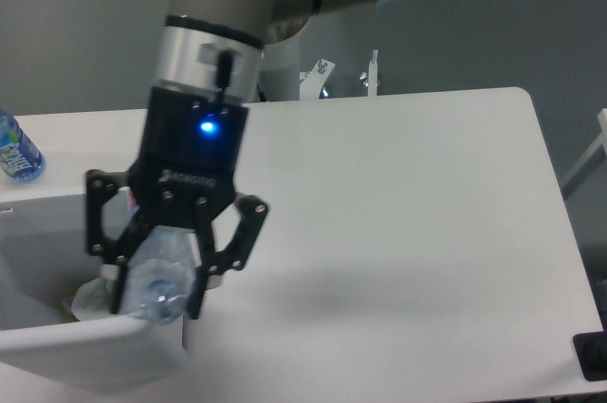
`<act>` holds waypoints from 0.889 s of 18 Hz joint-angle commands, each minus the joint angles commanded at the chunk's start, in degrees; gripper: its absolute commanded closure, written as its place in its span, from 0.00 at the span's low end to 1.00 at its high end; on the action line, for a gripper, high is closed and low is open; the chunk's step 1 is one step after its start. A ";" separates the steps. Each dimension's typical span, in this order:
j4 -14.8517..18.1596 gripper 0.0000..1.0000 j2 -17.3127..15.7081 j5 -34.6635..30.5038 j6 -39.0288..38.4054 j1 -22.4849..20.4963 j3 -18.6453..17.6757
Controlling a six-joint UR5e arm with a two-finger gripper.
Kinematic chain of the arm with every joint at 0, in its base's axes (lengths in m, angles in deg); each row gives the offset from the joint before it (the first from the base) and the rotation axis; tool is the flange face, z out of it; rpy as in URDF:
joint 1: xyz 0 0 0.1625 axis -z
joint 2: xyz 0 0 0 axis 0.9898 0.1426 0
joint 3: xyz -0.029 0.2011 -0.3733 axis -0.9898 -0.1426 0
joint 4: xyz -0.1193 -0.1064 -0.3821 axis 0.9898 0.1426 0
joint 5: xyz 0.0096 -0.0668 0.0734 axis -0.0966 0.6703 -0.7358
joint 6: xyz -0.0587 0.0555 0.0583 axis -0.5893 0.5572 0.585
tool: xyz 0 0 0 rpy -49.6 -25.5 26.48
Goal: Place the trash in the trash can
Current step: 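Lower the bottle into the bin and open the gripper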
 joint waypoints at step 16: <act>-0.09 0.00 4.05 0.35 8.24 6.16 -2.54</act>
